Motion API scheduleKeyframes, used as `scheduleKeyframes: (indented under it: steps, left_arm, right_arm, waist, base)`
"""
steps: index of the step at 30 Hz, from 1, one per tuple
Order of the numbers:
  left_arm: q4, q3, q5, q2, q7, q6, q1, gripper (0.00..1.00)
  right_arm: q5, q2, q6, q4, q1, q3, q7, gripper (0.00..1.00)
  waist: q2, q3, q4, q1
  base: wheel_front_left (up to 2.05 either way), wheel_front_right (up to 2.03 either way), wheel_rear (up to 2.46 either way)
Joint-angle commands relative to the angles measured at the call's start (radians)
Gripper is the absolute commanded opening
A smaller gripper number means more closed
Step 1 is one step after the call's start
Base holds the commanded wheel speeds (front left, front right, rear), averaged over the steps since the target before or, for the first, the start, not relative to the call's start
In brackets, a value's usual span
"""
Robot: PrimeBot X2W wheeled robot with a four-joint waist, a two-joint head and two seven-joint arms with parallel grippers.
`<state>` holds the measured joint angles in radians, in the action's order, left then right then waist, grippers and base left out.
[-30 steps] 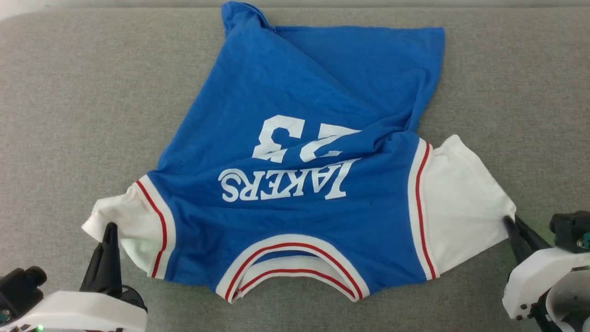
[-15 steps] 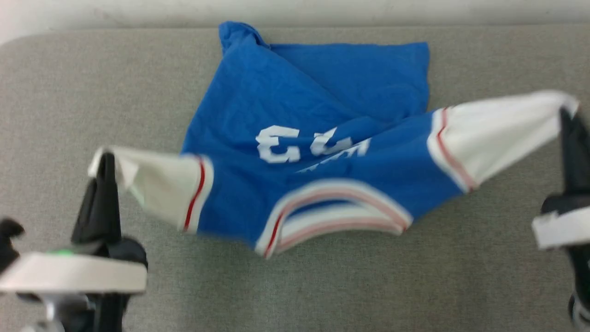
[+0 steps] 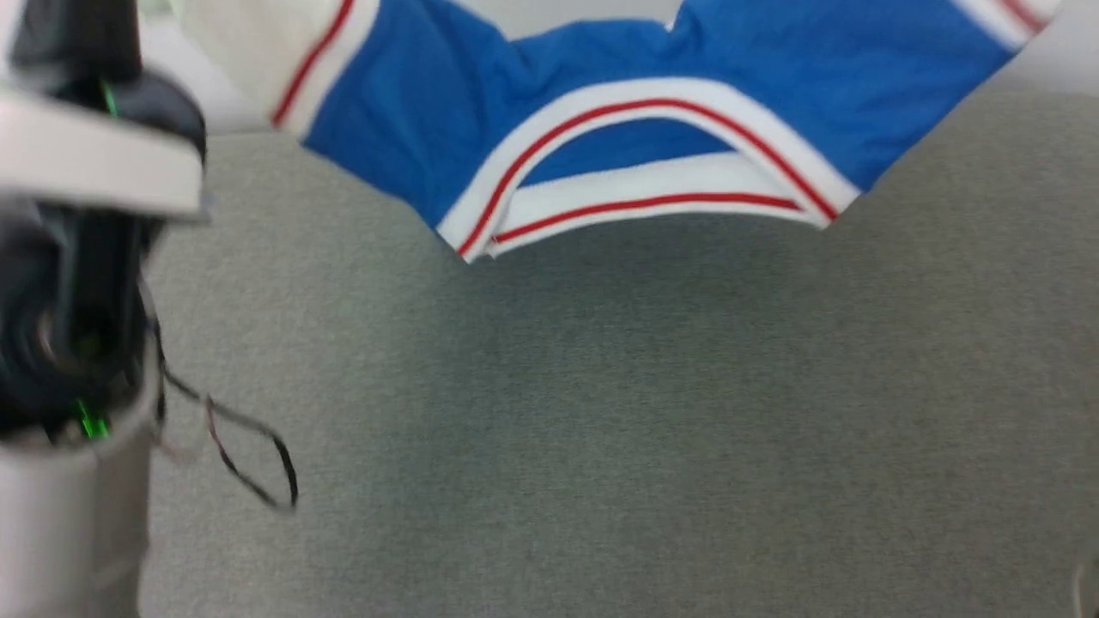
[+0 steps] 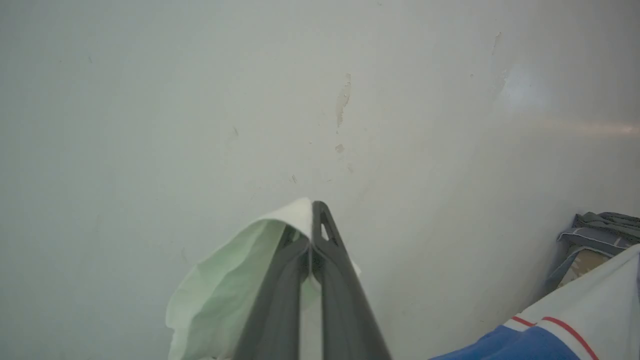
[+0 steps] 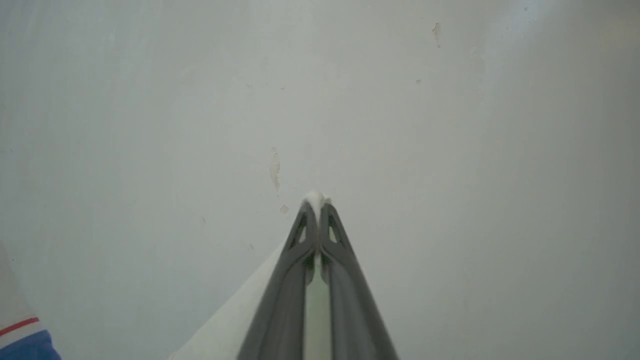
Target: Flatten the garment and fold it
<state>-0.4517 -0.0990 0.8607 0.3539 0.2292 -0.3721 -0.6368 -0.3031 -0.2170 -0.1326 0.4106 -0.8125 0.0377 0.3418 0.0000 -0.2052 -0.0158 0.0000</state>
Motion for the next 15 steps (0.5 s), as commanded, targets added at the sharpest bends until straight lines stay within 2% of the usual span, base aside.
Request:
scheduleKeyframes:
  steps: [1, 7, 11, 15]
  left_arm:
    - [0.045, -0.019, -0.017, 0.022, 0.039, -0.015, -0.100, 0.00]
    - [0.177, -0.110, -0.054, 0.058, 0.180, -0.031, -0.334, 0.00]
    - [0.234, -0.158, -0.078, 0.073, 0.245, -0.036, -0.415, 0.00]
    - [0.321, -0.180, -0.113, 0.075, 0.282, -0.067, -0.506, 0.00]
  right_arm:
    - [-0.023, 0.006, 0.002, -0.062, -0.093, -0.010, 0.023, 0.00]
    - [-0.039, 0.021, 0.002, -0.239, -0.310, -0.028, 0.083, 0.00]
    - [-0.029, 0.024, 0.002, -0.319, -0.380, -0.045, 0.112, 0.00]
    - [-0.002, 0.025, 0.002, -0.430, -0.458, -0.065, 0.122, 0.00]
  waist:
    - [0.0000, 0.024, 0.037, 0.0000]
    - [0.0000, 0.007, 0.077, 0.0000]
    - [0.0000, -0.018, 0.097, 0.0000]
    - [0.0000, -0.073, 0.128, 0.0000]
  base:
    - [0.00, 0.00, 0.00]
    - [0.00, 0.00, 0.00]
    - [0.00, 0.00, 0.00]
    - [0.00, 0.00, 0.00]
